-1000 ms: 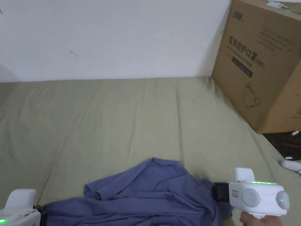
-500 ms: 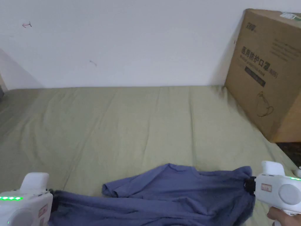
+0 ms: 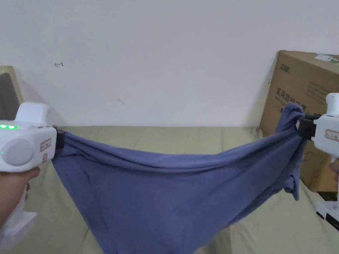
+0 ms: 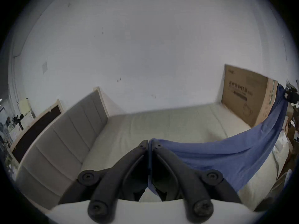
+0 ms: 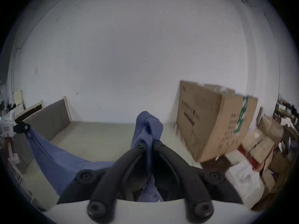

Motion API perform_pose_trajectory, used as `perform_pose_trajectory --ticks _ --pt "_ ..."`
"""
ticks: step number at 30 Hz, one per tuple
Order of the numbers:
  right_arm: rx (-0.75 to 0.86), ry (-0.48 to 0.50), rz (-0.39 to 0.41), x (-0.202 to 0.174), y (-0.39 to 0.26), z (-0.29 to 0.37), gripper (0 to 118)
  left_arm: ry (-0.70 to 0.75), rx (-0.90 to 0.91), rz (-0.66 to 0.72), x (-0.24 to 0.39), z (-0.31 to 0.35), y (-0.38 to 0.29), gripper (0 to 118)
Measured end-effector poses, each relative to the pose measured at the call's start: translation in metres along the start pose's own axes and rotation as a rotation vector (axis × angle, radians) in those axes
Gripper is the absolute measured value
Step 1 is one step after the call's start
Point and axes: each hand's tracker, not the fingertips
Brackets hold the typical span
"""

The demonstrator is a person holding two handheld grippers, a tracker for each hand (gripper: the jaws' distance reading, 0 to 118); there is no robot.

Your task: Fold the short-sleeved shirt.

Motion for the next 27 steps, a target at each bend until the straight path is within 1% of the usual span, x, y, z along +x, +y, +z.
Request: perform_pose_trajectory --ticks 1,5,8,11,13,18,20,24,27 --pt "0.025 -0.012 0.011 0.003 0.014 -0.008 5 0.0 0.022 0.008 -0.002 0.0 0.015 1" --pt "0.102 -0.031 0.009 -0.002 0.063 -0.021 6 0.03 0.102 -0.005 -0.002 -0.007 0.064 1" --pt "0.137 -0.047 0.017 -0.006 0.083 -0.037 5 0.031 0.133 0.004 0.001 -0.02 0.087 1" --pt "0.144 -0.055 0.006 -0.013 0.087 -0.05 6 0.048 0.138 -0.001 0.008 -0.041 0.093 1" --pt "0.129 -0.063 -0.004 -0.014 0.079 -0.067 6 0.052 0.114 0.0 0.01 -0.061 0.086 1" --pt "0.068 -0.104 -0.011 -0.017 0.034 -0.119 6 0.074 0.025 0.019 0.021 -0.121 0.042 1" --pt "0.053 -0.111 -0.009 -0.018 0.018 -0.131 6 0.066 -0.013 -0.002 0.027 -0.136 0.025 1" --pt "0.024 -0.098 0.003 -0.017 -0.01 -0.135 6 0.026 -0.011 0.015 0.033 -0.133 -0.003 1" --pt "0.004 -0.07 -0.011 -0.012 -0.029 -0.112 6 -0.01 -0.038 0.033 0.032 -0.113 -0.024 1"
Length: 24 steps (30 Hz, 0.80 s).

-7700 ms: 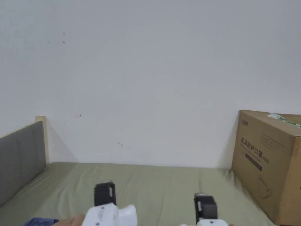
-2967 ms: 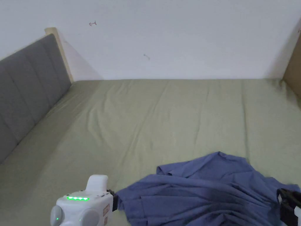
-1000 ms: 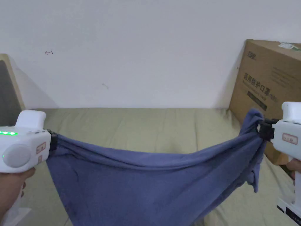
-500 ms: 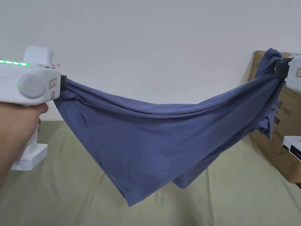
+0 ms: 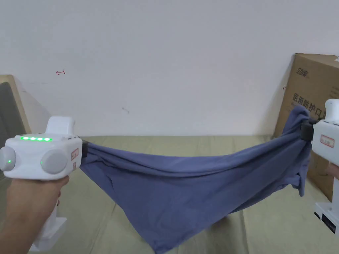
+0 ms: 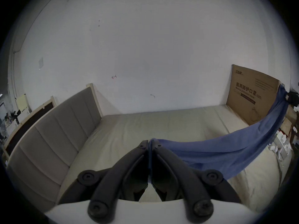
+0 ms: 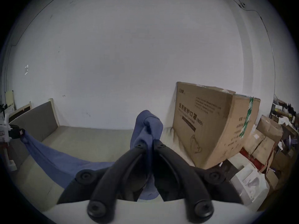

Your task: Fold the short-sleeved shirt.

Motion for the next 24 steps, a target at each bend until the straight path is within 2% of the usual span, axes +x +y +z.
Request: perform_pose_trajectory --ticks 3,8,12,17,18,20,21,22,23,24 --pt "-0.035 0.03 0.018 0.013 -0.033 0.038 5 -0.037 -0.031 -0.001 -0.003 0.035 -0.031 1" --pt "-0.171 0.072 0.109 0.032 -0.117 0.111 6 -0.119 -0.181 -0.022 -0.01 0.087 -0.113 1" --pt "-0.363 0.087 0.137 0.039 -0.205 0.152 6 -0.137 -0.335 -0.006 -0.013 0.115 -0.196 1" --pt "-0.55 0.05 0.132 0.046 -0.287 0.176 6 -0.091 -0.507 0.048 -0.02 0.123 -0.289 2" --pt "-0.568 0.045 0.112 0.058 -0.301 0.167 6 -0.092 -0.517 0.06 -0.023 0.124 -0.299 2" --pt "-0.562 0.073 0.077 0.065 -0.296 0.171 6 -0.102 -0.501 0.093 -0.032 0.124 -0.307 5" --pt "-0.546 0.095 0.083 0.064 -0.285 0.175 12 -0.094 -0.487 0.087 -0.033 0.129 -0.302 13" --pt "-0.513 0.112 0.107 0.043 -0.244 0.205 32 -0.084 -0.445 0.076 -0.032 0.135 -0.294 31" --pt "-0.462 0.112 0.152 0.034 -0.228 0.214 70 -0.085 -0.397 0.053 -0.032 0.142 -0.286 67" --pt "-0.413 0.148 0.164 0.025 -0.211 0.224 94 -0.085 -0.345 0.026 -0.028 0.151 -0.274 91"
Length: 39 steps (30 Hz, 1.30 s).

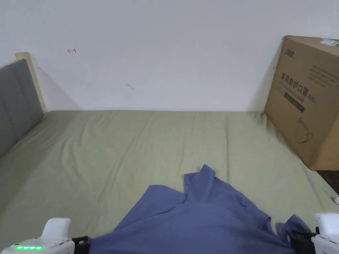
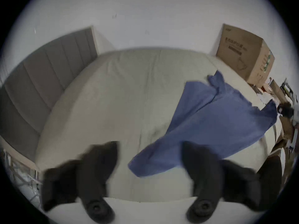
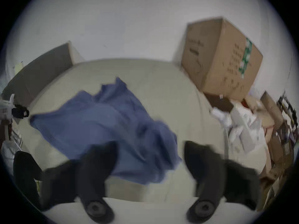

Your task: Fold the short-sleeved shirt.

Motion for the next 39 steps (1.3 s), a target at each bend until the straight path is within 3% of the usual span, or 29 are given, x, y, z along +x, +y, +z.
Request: perform_pose_trajectory --ticks 1,2,6,7,8,9,10,11,13,15,18,22,23,24,26,27,32,34,37,38,39 --pt "0.045 0.025 0.002 -0.01 0.012 0.014 105 -0.004 0.062 -0.019 0.007 0.014 0.008 101" --pt "0.115 0.055 -0.004 -0.002 0.009 0.0 107 -0.013 0.131 -0.042 0.014 0.03 0.016 101" --pt "0.35 0.083 -0.04 -0.051 0.037 0.032 107 -0.032 0.325 -0.093 0.056 0.089 0.036 101" --pt "0.391 0.064 -0.05 -0.061 0.04 0.036 106 -0.03 0.361 -0.095 0.064 0.099 0.037 99" --pt "0.419 0.08 -0.059 -0.071 0.042 0.04 99 -0.03 0.396 -0.095 0.067 0.106 0.036 88" --pt "0.436 0.103 -0.064 -0.08 0.043 0.042 76 -0.048 0.421 -0.09 0.07 0.113 0.036 63" --pt "0.453 0.112 -0.072 -0.087 0.042 0.042 36 -0.049 0.415 -0.09 0.071 0.117 0.036 26" --pt "0.447 0.101 -0.062 -0.094 0.042 0.041 1 -0.039 0.408 -0.094 0.073 0.118 0.037 0" --pt "0.449 0.073 -0.061 -0.104 0.041 0.037 1 -0.037 0.395 -0.079 0.066 0.116 0.037 0" --pt "0.414 0.151 -0.089 -0.108 0.044 0.034 1 -0.082 0.33 -0.023 0.052 0.11 0.04 0" --pt "0.42 0.134 -0.081 -0.111 0.042 0.03 1 0.005 0.298 -0.04 0.031 0.096 0.032 0" --pt "0.382 0.162 -0.087 -0.115 0.041 0.017 1 0.009 0.131 0.021 -0.003 0.055 0.01 0" --pt "0.371 0.168 -0.087 -0.116 0.042 0.013 1 0.003 0.11 0.029 -0.009 0.044 0.004 13" --pt "0.356 0.18 -0.087 -0.116 0.042 0.008 1 0.01 0.061 0.031 -0.013 0.031 -0.003 38" --pt "0.328 0.188 -0.078 -0.119 0.042 -0.004 1 0.019 -0.041 0.013 -0.016 0.002 -0.016 109" --pt "0.315 0.191 -0.068 -0.12 0.042 -0.01 1 0.021 -0.045 0.005 -0.015 -0.009 -0.024 114" --pt "0.253 0.189 -0.036 -0.119 0.045 -0.04 1 0.04 -0.122 0.005 -0.014 -0.065 -0.04 109" --pt "0.228 0.181 -0.03 -0.117 0.046 -0.05 1 0.063 -0.147 0.012 -0.015 -0.084 -0.041 100" --pt "0.185 0.159 -0.02 -0.108 0.048 -0.069 1 0.047 -0.161 0.048 -0.015 -0.097 -0.039 31" --pt "0.166 0.146 -0.018 -0.104 0.048 -0.076 1 0.033 -0.184 0.052 -0.013 -0.102 -0.04 14" --pt "0.144 0.132 -0.016 -0.098 0.05 -0.087 1 0.017 -0.193 0.046 -0.01 -0.102 -0.042 8"
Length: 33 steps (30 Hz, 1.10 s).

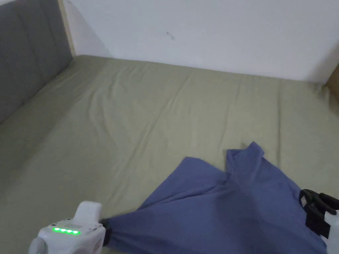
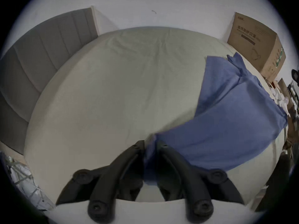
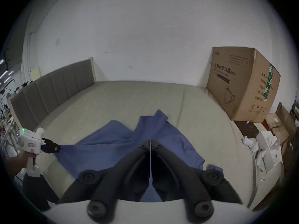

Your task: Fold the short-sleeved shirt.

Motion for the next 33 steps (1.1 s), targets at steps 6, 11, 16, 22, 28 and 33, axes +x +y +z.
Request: perform_pose_trajectory --ticks 6,11,16,22,28,33 --pt "-0.168 -0.11 0.011 0.046 0.016 -0.084 1 -0.033 0.05 -0.042 0.016 0.028 0.001 3" --pt "-0.358 -0.131 0.039 0.089 0.016 -0.199 115 -0.033 0.116 -0.027 0.01 0.063 0.016 3" --pt "-0.388 -0.142 0.002 0.112 0.0 -0.27 117 -0.031 0.13 -0.024 0.015 0.074 0.027 3" --pt "-0.433 -0.11 -0.044 0.098 -0.02 -0.256 53 -0.027 0.107 -0.023 0.018 0.064 0.029 3" --pt "-0.343 -0.057 -0.081 0.059 0.017 -0.179 3 -0.054 0.119 0.012 0.018 0.068 0.036 3" --pt "-0.198 0.001 -0.125 0.078 0.067 -0.115 3 -0.085 0.218 0.025 0.017 0.103 0.063 3"
